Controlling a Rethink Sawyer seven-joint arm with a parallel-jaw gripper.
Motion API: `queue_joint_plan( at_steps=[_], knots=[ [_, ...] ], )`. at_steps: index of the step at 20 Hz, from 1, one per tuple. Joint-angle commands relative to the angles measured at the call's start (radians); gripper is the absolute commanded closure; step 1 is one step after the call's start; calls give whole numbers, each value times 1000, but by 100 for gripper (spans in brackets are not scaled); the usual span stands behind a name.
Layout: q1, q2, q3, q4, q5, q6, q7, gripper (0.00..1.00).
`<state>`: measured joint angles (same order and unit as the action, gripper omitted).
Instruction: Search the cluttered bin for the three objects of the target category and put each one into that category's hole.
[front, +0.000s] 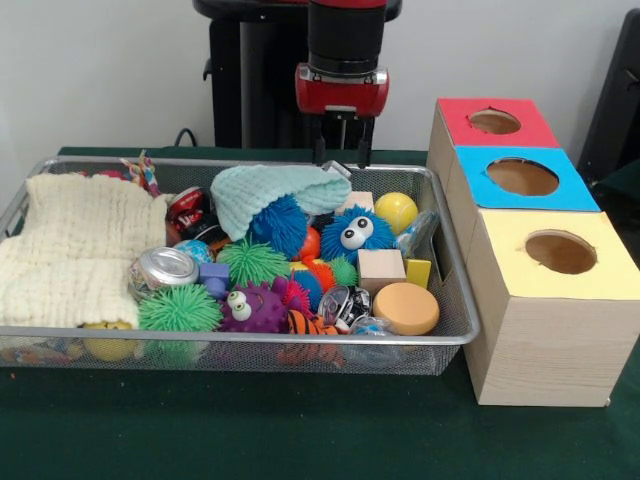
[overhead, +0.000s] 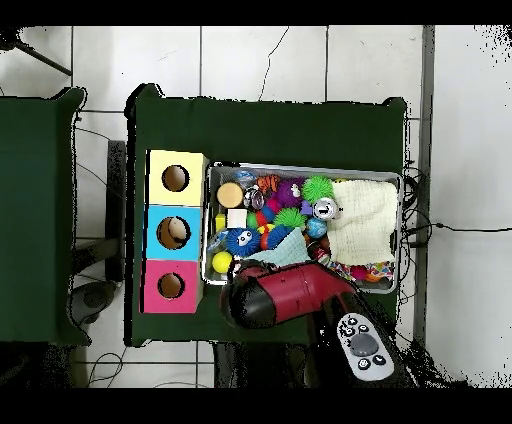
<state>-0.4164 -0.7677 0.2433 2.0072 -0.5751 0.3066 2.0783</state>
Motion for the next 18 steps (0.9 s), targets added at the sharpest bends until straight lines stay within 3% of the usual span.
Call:
queue_joint_plan(
  at_steps=[1,11,18],
  knots=[
    [-26,44,181,-116,-97,133,-270,0],
    [3,71,119,-166,-129,124,-141,0],
    [-113,100,184,-205,-69,186,-203,0]
  ],
)
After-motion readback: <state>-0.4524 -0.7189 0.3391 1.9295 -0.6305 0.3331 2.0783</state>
